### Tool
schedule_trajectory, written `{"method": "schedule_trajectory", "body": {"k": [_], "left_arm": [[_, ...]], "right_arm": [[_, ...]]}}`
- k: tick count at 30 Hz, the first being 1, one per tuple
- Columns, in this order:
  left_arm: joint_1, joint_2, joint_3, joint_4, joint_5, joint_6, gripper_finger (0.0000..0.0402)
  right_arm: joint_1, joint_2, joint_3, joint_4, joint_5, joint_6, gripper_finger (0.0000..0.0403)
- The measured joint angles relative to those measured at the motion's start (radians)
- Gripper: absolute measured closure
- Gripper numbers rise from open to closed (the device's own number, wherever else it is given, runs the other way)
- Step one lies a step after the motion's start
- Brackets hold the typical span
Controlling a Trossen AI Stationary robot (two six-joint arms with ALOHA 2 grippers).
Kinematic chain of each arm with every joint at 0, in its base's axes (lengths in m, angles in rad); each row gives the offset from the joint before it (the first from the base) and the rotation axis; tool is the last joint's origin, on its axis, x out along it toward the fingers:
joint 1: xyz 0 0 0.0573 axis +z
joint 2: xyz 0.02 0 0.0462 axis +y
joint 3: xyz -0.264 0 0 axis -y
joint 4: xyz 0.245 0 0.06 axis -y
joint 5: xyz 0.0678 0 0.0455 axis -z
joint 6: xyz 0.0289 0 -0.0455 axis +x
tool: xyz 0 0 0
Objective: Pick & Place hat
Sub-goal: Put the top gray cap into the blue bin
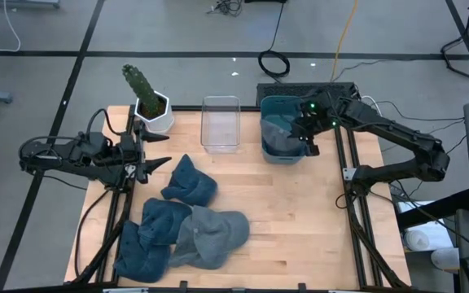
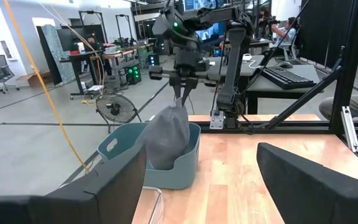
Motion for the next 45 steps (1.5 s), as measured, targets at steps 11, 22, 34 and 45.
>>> {"method": "schedule_trajectory", "body": {"k": [11,22,34,45], "left_arm": [[0.000,0.000,0.000,0.000,0.000,0.000,0.0092],[0.000,0.000,0.000,0.000,0.000,0.000,0.0084],[0.000,0.000,0.000,0.000,0.000,0.000,0.0087],[0.000,0.000,0.000,0.000,0.000,0.000,0.0082]], "right_arm": [[0.000,0.000,-0.022,0.051,0.034,0.008,0.0403],[0.000,0.000,-0.022,0.057,0.043,0.007,0.0403],[0.000,0.000,-0.023,0.132,0.198,-0.023,0.0403],[0.000,0.032,-0.023,0.028,0.005,-0.047,0.0403]]}}
